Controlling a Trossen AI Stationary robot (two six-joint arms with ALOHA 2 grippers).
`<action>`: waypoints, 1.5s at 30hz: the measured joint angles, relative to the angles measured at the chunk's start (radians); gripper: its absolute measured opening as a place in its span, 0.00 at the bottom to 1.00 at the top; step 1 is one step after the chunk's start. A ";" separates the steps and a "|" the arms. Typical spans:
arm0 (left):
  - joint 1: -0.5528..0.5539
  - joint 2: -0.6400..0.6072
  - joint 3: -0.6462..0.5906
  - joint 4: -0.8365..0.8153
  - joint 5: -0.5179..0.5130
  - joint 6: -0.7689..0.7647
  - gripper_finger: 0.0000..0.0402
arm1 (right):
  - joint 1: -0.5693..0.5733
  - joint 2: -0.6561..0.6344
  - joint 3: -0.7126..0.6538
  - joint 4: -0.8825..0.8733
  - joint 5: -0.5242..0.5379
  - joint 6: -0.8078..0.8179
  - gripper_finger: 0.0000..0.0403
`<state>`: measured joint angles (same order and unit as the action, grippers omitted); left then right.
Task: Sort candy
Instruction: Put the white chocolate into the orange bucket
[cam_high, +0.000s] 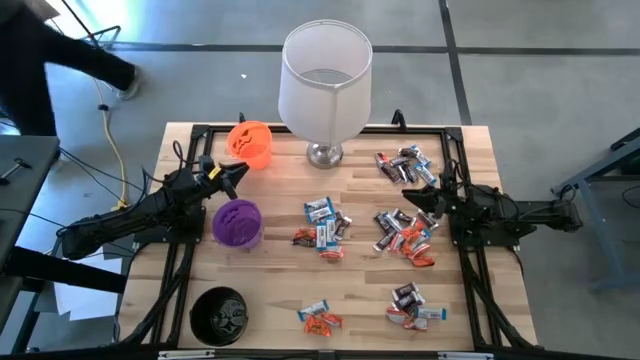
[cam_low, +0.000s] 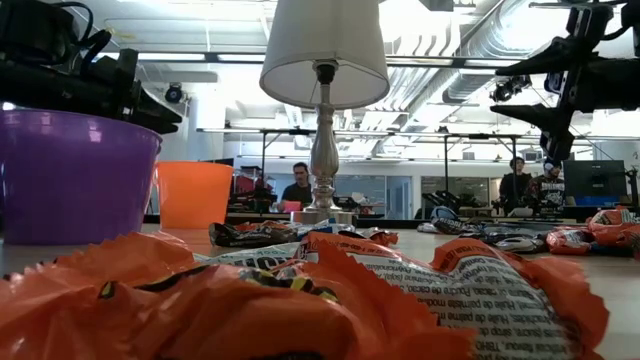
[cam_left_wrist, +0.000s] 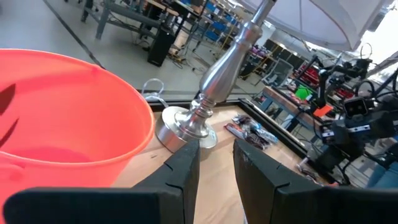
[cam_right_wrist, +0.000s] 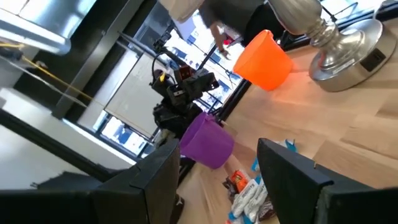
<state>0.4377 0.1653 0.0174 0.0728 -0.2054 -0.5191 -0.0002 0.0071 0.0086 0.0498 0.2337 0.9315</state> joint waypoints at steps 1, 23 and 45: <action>0.000 0.000 0.000 0.002 0.001 0.000 0.21 | 0.000 0.000 0.000 0.000 0.000 0.007 0.52; -0.051 0.350 0.308 -0.032 0.120 0.210 0.21 | 0.000 0.570 0.517 -0.243 -0.053 -0.214 0.52; -0.258 0.909 0.663 -0.332 0.050 0.068 0.21 | 0.000 1.050 1.007 -1.154 0.019 -0.207 0.52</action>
<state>0.1799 1.0745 0.6808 -0.2589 -0.1558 -0.4515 -0.0006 1.0566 1.0155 -1.1040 0.2522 0.7245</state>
